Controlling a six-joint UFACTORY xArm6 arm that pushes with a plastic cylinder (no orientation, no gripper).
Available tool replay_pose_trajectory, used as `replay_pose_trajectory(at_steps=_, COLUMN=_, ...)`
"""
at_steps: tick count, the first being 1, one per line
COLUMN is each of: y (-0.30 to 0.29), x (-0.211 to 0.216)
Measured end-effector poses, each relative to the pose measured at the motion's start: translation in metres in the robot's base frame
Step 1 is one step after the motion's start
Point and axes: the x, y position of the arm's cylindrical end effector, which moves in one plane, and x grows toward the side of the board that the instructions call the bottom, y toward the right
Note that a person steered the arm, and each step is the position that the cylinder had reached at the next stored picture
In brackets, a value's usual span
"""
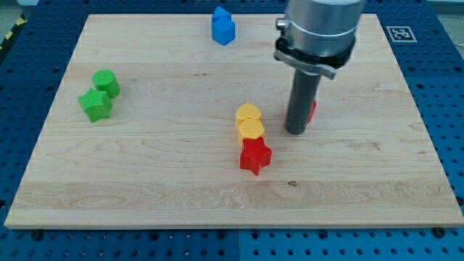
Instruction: Push the red circle to the center
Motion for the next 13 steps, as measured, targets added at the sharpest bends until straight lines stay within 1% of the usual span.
replay_pose_trajectory(at_steps=1, y=0.036, x=0.013)
replay_pose_trajectory(at_steps=2, y=0.052, x=-0.001)
replay_pose_trajectory(at_steps=3, y=0.050, x=-0.030)
replay_pose_trajectory(at_steps=4, y=0.050, x=-0.031)
replay_pose_trajectory(at_steps=7, y=-0.013, x=-0.031)
replay_pose_trajectory(at_steps=8, y=-0.016, x=-0.025)
replay_pose_trajectory(at_steps=9, y=-0.014, x=-0.001)
replay_pose_trajectory(at_steps=10, y=-0.014, x=0.003)
replay_pose_trajectory(at_steps=12, y=-0.040, x=-0.026)
replay_pose_trajectory(at_steps=13, y=-0.041, x=-0.026)
